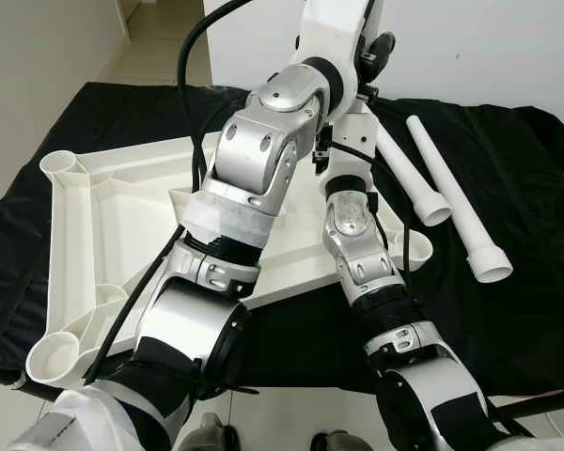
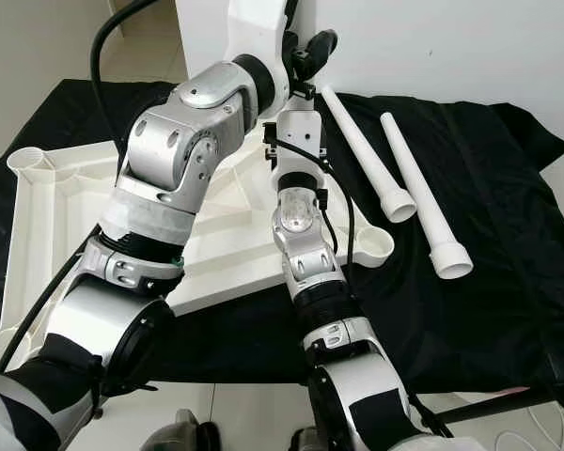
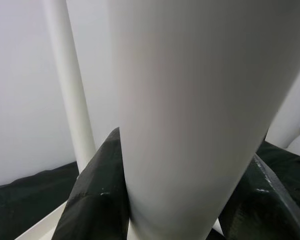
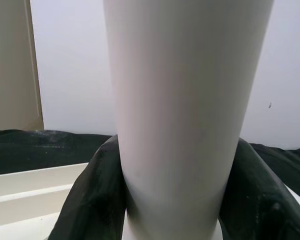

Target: Building children table

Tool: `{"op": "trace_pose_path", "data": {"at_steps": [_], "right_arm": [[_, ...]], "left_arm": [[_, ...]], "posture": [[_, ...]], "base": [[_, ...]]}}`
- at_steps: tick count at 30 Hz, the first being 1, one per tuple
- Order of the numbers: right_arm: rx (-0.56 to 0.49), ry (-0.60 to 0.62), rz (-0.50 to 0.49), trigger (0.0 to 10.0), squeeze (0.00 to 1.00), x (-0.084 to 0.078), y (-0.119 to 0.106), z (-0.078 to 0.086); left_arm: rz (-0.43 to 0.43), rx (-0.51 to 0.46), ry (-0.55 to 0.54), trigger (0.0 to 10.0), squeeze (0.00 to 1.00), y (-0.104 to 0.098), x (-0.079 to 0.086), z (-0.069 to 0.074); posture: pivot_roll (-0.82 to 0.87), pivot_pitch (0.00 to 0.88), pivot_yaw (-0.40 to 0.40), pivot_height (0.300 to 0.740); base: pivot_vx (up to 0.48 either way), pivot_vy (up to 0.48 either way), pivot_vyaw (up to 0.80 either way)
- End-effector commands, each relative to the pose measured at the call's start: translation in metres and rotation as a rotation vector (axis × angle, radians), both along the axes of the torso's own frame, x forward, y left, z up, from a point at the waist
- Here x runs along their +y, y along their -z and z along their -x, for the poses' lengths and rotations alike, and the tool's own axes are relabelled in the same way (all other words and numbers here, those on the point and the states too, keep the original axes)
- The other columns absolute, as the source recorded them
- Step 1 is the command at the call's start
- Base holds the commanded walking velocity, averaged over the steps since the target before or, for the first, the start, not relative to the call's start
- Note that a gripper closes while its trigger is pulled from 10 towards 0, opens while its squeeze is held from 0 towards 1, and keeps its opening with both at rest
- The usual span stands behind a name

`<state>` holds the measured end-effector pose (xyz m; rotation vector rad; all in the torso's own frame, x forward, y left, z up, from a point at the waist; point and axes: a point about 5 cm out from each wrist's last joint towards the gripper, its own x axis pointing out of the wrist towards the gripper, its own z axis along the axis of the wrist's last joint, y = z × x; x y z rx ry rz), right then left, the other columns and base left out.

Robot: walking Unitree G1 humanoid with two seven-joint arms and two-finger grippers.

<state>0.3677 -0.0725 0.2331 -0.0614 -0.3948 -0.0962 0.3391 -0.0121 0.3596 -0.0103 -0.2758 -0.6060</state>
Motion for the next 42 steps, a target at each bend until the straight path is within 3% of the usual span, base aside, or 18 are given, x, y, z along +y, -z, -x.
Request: {"op": "trace_pose_path", "data": {"at_steps": [1,4,5,11,12,19,27,28,33,37,40,42], "right_arm": [[0.045,0.064,-0.042,10.0,0.0,-0.014,0.005,-0.005],[0.049,0.064,-0.048,10.0,0.0,-0.015,0.005,-0.006],[0.049,0.067,-0.052,10.0,0.0,-0.016,0.005,-0.006],[0.057,0.078,-0.061,10.0,0.0,-0.02,0.004,-0.007],[0.057,0.081,-0.061,10.0,0.0,-0.021,0.004,-0.008],[0.062,0.088,-0.068,10.0,0.0,-0.025,0.005,-0.008],[0.086,0.127,-0.072,10.0,0.0,-0.045,0.01,-0.009],[0.098,0.133,-0.072,10.0,0.0,-0.054,0.012,-0.008],[0.106,0.129,-0.076,10.0,0.0,-0.059,0.015,-0.007],[0.107,0.102,-0.051,10.0,0.0,-0.068,0.017,-0.003],[0.103,0.102,-0.049,10.0,0.0,-0.069,0.016,-0.002],[0.088,0.091,-0.039,10.0,0.0,-0.071,0.015,0.0]], "left_arm": [[0.036,-0.026,0.029,10.0,0.0,-0.006,-0.004,0.008],[0.055,-0.035,0.069,10.0,0.0,-0.007,-0.006,0.011],[0.065,-0.039,0.113,10.0,1.0,-0.008,-0.008,0.015],[0.051,-0.085,0.162,10.0,1.0,-0.01,-0.013,0.022],[0.056,-0.093,0.164,10.0,0.0,-0.011,-0.013,0.023],[0.091,-0.113,0.162,10.0,0.0,-0.016,-0.008,0.025],[0.173,-0.109,0.128,10.0,0.0,-0.016,0.022,0.019],[0.192,-0.087,0.117,10.0,0.0,-0.009,0.033,0.017],[0.183,-0.075,0.098,10.0,0.0,-0.001,0.04,0.015],[0.111,-0.058,0.062,10.0,0.0,0.028,0.049,0.015],[0.101,-0.056,0.061,10.0,0.0,0.031,0.05,0.015],[0.059,-0.053,0.037,10.0,0.0,0.044,0.053,0.014]], "posture": [[-0.05,0.045,-0.004,0.74],[-0.05,0.045,-0.004,0.74],[-0.05,0.045,-0.004,0.74],[-0.06,0.051,0.004,0.74],[-0.05,0.049,0.004,0.74],[-0.05,0.035,-0.001,0.74],[-0.06,0.024,0.003,0.74],[-0.07,0.015,0.006,0.74],[-0.07,0.012,0.006,0.74],[-0.07,0.004,0.01,0.74],[-0.07,0.004,0.01,0.74],[-0.08,0.002,0.012,0.74]], "base": [[0.0,0.0,0.0],[0.0,0.0,0.0],[0.0,0.0,0.0],[0.0,0.0,0.0],[0.0,0.0,0.0],[0.0,0.0,0.0],[0.0,0.0,0.0],[0.0,0.0,0.0],[0.0,0.0,0.0],[0.0,0.0,0.0],[0.0,0.0,0.0],[0.0,0.0,0.0]]}}
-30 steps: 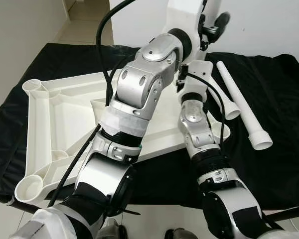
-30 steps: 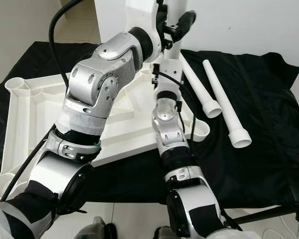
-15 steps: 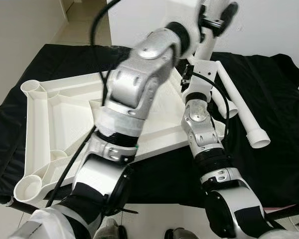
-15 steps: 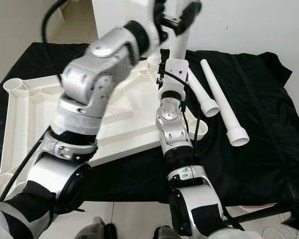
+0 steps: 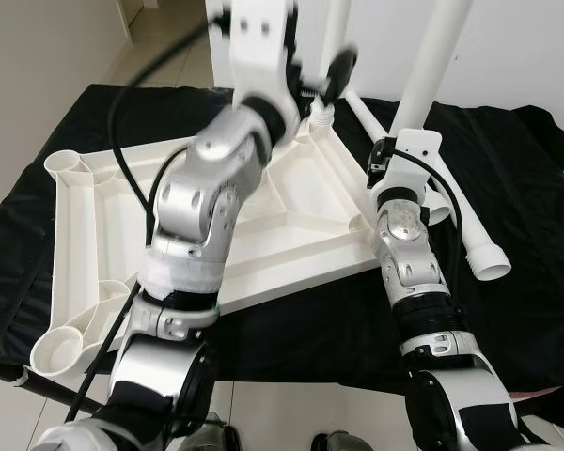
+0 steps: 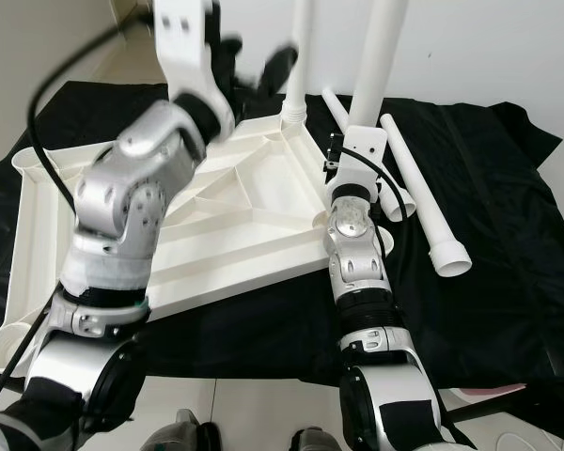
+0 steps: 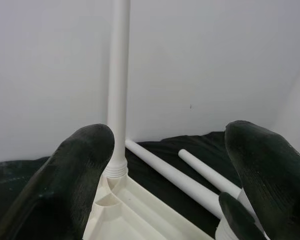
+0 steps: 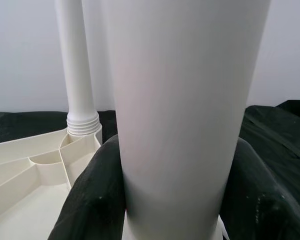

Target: Building children table

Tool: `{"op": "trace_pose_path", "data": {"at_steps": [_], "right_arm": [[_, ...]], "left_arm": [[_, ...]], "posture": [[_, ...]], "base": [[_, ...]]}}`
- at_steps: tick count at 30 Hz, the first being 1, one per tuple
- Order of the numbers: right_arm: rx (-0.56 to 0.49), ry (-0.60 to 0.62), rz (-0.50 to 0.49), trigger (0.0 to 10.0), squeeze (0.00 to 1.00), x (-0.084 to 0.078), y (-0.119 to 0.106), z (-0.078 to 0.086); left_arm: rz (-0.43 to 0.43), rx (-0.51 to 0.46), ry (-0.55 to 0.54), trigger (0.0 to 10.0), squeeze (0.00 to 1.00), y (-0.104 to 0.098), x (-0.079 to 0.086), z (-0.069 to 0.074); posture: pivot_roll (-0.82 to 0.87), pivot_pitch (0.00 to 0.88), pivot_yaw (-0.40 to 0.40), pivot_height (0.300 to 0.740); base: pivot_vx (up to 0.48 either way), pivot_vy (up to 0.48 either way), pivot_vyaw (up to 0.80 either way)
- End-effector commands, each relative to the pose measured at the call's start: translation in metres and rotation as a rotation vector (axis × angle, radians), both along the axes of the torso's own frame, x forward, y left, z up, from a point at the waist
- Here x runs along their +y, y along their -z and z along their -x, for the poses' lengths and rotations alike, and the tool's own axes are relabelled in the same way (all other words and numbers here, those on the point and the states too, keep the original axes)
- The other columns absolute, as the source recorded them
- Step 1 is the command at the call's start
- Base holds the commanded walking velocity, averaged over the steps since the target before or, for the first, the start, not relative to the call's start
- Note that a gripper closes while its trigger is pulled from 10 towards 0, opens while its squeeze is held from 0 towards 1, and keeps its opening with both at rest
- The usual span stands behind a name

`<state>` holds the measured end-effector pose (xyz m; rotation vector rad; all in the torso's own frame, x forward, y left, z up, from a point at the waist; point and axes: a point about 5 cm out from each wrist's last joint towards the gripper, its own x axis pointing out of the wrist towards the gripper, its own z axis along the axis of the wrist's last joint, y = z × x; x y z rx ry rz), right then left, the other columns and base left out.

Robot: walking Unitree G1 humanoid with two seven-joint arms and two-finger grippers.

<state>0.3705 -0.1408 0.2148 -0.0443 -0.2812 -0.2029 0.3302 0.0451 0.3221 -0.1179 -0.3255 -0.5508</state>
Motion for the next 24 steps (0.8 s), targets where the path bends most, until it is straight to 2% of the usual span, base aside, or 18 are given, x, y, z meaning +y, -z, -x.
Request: {"op": "trace_pose_path", "data": {"at_steps": [1,3,7,11,16,21,24], "right_arm": [[-0.02,-0.012,0.004,10.0,0.0,-0.003,-0.003,0.003],[-0.038,-0.053,0.021,10.0,0.0,-0.005,-0.005,0.009],[-0.045,-0.062,0.028,10.0,0.0,-0.006,-0.005,0.011],[-0.049,-0.097,0.031,10.0,0.0,-0.009,-0.001,0.019],[-0.051,-0.114,0.035,10.0,0.0,-0.011,0.001,0.022],[-0.031,-0.122,0.062,10.0,0.0,-0.021,0.008,0.029],[-0.027,-0.117,0.066,10.0,0.0,-0.022,0.009,0.029]], "left_arm": [[-0.064,-0.042,0.073,10.0,0.0,0.006,-0.004,0.005],[-0.142,-0.025,0.048,10.0,0.0,0.036,0.002,0.005],[-0.16,-0.014,0.052,10.0,0.0,0.044,0.002,0.006],[-0.249,0.005,0.103,10.0,0.0,0.079,-0.003,0.015],[-0.252,0.021,0.151,10.0,0.0,0.093,-0.004,0.022],[-0.304,0.018,0.281,10.0,0.0,0.115,-0.009,0.039],[-0.308,0.021,0.29,10.0,0.0,0.117,-0.01,0.039]], "posture": [[-0.08,0.002,0.012,0.74],[-0.08,0.001,0.015,0.74],[-0.08,0.001,0.015,0.74],[-0.08,0.002,0.015,0.74],[-0.09,0.005,0.017,0.74],[-0.11,0.021,0.022,0.74],[-0.11,0.021,0.022,0.74]], "base": [[0.0,0.0,0.0],[0.0,0.0,0.0],[0.0,0.0,0.0],[0.0,0.0,0.0],[0.0,0.0,0.0],[0.0,0.0,0.0],[0.0,0.0,0.0]]}}
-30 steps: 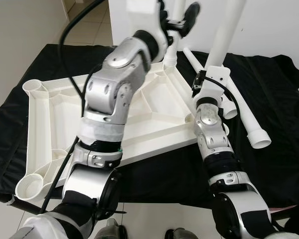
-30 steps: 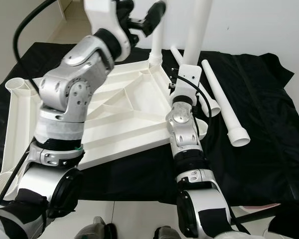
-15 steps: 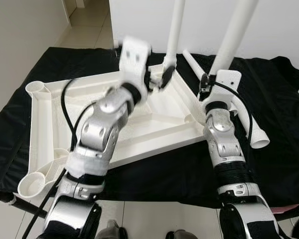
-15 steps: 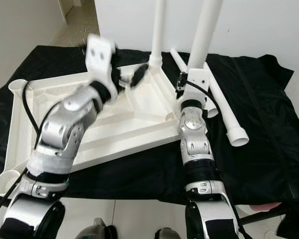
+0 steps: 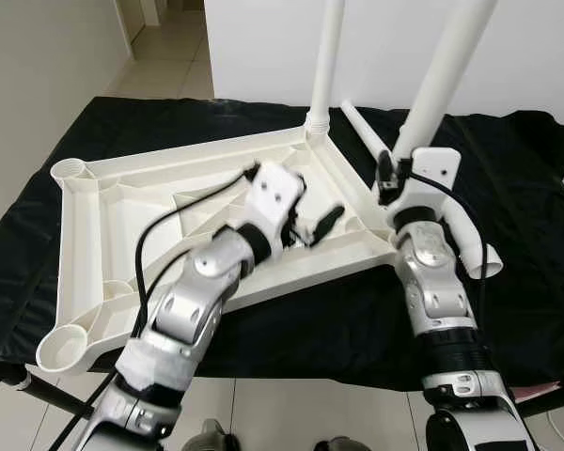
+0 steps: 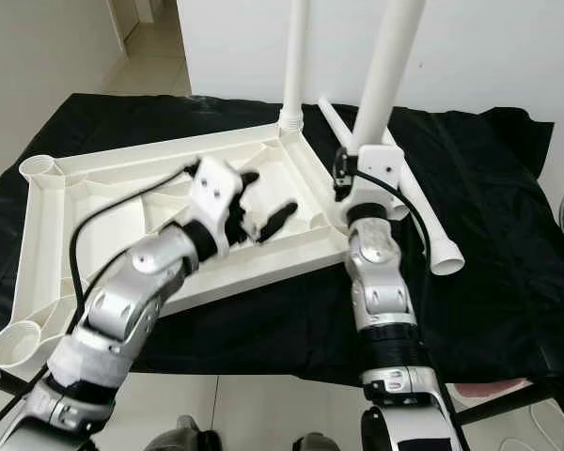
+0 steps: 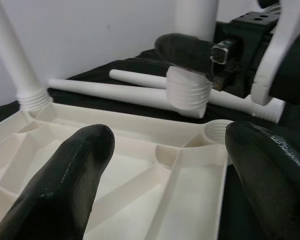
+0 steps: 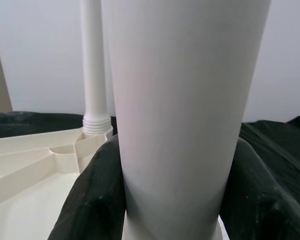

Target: Building children table

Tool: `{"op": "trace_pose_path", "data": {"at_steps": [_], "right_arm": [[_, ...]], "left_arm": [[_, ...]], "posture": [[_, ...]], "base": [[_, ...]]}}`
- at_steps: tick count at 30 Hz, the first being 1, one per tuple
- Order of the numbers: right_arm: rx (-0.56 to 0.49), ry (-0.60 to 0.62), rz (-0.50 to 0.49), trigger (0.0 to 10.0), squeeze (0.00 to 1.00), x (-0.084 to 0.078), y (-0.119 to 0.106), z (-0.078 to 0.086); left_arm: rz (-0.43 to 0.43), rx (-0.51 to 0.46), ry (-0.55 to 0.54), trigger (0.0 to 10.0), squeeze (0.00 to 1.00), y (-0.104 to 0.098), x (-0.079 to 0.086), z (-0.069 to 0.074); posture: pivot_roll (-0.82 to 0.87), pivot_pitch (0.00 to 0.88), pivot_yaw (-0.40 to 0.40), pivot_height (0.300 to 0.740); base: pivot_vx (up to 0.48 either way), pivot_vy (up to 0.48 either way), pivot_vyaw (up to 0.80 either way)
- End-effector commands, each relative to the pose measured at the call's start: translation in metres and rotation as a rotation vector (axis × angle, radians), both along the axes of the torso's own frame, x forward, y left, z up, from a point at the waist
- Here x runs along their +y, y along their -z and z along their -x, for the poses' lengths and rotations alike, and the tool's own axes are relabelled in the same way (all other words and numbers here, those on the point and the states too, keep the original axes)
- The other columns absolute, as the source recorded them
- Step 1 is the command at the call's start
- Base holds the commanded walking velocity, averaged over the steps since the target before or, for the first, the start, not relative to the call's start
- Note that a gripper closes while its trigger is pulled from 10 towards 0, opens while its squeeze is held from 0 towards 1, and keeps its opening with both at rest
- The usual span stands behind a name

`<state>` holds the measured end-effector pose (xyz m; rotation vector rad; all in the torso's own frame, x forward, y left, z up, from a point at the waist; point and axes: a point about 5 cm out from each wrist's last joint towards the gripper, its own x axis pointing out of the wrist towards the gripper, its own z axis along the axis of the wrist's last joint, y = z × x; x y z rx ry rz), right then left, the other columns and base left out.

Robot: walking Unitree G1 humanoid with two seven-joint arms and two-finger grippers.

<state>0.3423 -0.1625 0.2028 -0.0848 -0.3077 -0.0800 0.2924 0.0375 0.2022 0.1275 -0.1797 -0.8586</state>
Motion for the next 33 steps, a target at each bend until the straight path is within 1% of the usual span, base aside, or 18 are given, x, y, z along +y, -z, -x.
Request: {"op": "trace_pose_path", "data": {"at_steps": [1,3,8,10,11,12,15,18,19,24,33], "right_arm": [[-0.003,0.007,0.011,10.0,0.0,-0.004,-0.002,0.001],[0.016,0.033,0.016,10.0,0.0,-0.012,0.001,0.001],[0.029,0.051,0.02,10.0,0.0,-0.018,0.004,0.002],[0.044,0.057,0.018,10.0,0.0,-0.021,0.008,0.008],[0.052,0.054,0.017,10.0,0.0,-0.02,0.011,0.012],[0.052,0.054,0.017,10.0,0.0,-0.02,0.011,0.012],[0.07,0.045,0.014,10.0,0.0,-0.019,0.018,0.02],[0.079,0.041,0.014,10.0,0.0,-0.018,0.021,0.022],[0.094,0.036,0.015,10.0,0.0,-0.017,0.026,0.025],[0.126,0.025,0.02,10.0,0.0,-0.016,0.033,0.028],[0.175,-0.009,0.041,10.0,0.0,-0.015,0.046,0.032]], "left_arm": [[-0.003,-0.015,0.045,10.0,0.0,-0.001,-0.004,0.004],[-0.023,-0.016,0.087,10.0,0.0,0.001,-0.01,0.008],[-0.043,-0.021,0.127,10.0,0.0,0.001,-0.015,0.012],[-0.074,-0.019,0.169,10.0,0.0,0.004,-0.019,0.015],[-0.081,-0.017,0.187,10.0,0.0,0.005,-0.021,0.017],[-0.081,-0.017,0.187,10.0,0.0,0.005,-0.021,0.017],[-0.082,-0.01,0.212,10.0,0.0,0.007,-0.024,0.021],[-0.08,-0.004,0.219,10.0,0.0,0.007,-0.025,0.022],[-0.077,-0.001,0.237,10.0,0.0,0.008,-0.028,0.025],[-0.071,-0.001,0.254,10.0,0.0,0.007,-0.033,0.029],[-0.056,0.013,0.256,10.0,0.0,0.007,-0.036,0.032]], "posture": [[-0.11,0.026,0.025,0.74],[-0.11,0.035,0.028,0.74],[-0.11,0.05,0.034,0.74],[-0.11,0.065,0.044,0.74],[-0.11,0.068,0.046,0.74],[-0.11,0.068,0.046,0.74],[-0.11,0.073,0.051,0.74],[-0.11,0.073,0.051,0.74],[-0.11,0.078,0.048,0.74],[-0.11,0.078,0.042,0.74],[-0.11,0.078,0.038,0.74]], "base": [[0.0,0.0,0.0],[0.0,0.0,0.0],[0.0,0.0,0.0],[0.0,0.0,0.0],[0.0,0.0,0.0],[0.0,0.0,0.0],[0.0,0.0,0.0],[0.0,0.0,0.0],[0.0,0.0,0.0],[0.0,0.0,0.0],[0.0,0.0,0.0]]}}
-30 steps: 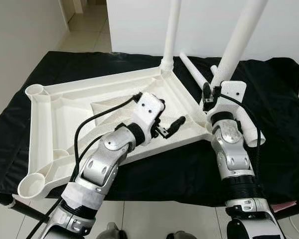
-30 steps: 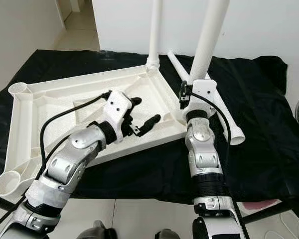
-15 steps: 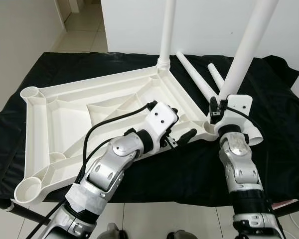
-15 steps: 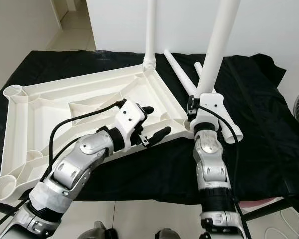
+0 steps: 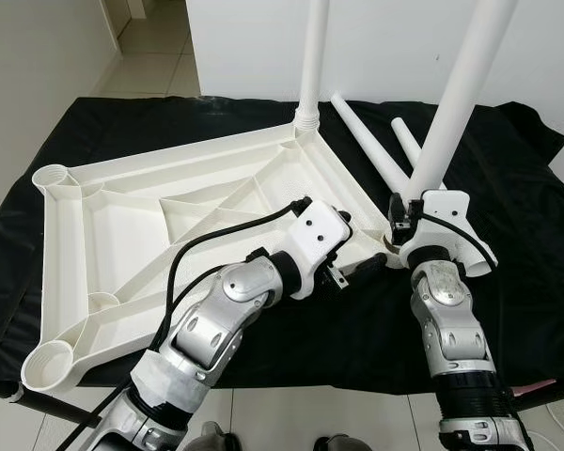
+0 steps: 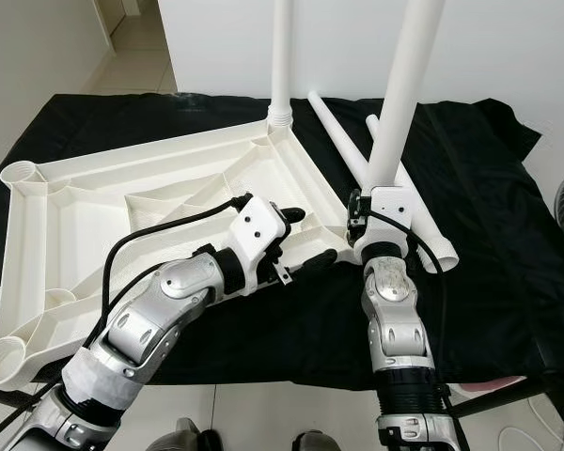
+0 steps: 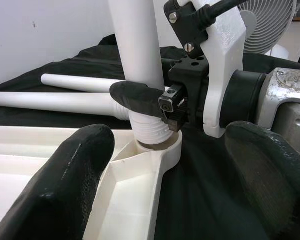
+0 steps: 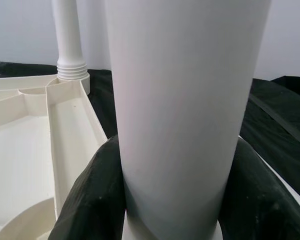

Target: Building children table

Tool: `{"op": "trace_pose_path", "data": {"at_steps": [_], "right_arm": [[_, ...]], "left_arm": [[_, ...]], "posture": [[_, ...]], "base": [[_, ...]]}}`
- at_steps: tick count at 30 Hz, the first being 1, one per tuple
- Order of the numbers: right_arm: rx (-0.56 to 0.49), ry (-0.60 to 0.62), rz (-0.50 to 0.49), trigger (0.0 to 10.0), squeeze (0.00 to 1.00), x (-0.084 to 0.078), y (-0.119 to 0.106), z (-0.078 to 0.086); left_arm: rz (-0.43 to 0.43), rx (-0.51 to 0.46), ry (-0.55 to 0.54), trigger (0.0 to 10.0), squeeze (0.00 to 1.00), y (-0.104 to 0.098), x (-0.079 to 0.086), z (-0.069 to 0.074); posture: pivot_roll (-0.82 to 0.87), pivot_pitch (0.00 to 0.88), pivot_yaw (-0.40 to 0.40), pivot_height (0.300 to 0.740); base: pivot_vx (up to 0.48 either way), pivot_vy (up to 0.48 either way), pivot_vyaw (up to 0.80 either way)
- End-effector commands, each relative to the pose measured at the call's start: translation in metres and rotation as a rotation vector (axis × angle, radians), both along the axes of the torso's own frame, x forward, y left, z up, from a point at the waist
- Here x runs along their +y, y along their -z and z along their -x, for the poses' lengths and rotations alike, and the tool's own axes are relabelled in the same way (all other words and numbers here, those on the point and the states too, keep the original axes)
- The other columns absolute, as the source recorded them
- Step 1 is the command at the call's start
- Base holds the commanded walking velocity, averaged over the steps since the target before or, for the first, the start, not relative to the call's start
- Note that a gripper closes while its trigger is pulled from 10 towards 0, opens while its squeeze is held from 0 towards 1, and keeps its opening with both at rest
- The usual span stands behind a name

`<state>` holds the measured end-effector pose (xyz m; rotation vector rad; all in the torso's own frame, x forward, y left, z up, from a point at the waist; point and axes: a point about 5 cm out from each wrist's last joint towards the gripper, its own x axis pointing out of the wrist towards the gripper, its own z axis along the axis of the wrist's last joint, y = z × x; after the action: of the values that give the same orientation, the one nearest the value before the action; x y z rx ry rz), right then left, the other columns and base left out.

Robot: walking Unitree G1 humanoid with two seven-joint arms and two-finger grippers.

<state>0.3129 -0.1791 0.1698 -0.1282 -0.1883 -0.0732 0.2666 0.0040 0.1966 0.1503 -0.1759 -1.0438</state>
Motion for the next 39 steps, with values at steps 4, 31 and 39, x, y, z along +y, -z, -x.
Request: {"op": "trace_pose_path", "data": {"at_steps": [4,31,39], "right_arm": [[0.082,-0.047,0.019,10.0,0.0,0.002,0.021,0.005],[0.165,-0.2,-0.174,10.0,0.0,-0.024,0.066,0.027],[0.198,-0.19,-0.177,10.0,0.0,-0.026,0.073,0.025]], "left_arm": [[-0.031,0.044,0.078,10.0,0.0,0.006,-0.004,0.008],[-0.045,0.086,0.088,10.0,0.0,0.008,-0.006,0.012],[-0.043,0.082,0.092,10.0,0.0,0.006,-0.007,0.012]], "posture": [[-0.1,0.084,0.035,0.74],[-0.1,0.098,0.045,0.74],[-0.11,0.096,0.047,0.74]], "base": [[0.0,0.0,0.0],[0.0,0.0,0.0],[0.0,0.0,0.0]]}}
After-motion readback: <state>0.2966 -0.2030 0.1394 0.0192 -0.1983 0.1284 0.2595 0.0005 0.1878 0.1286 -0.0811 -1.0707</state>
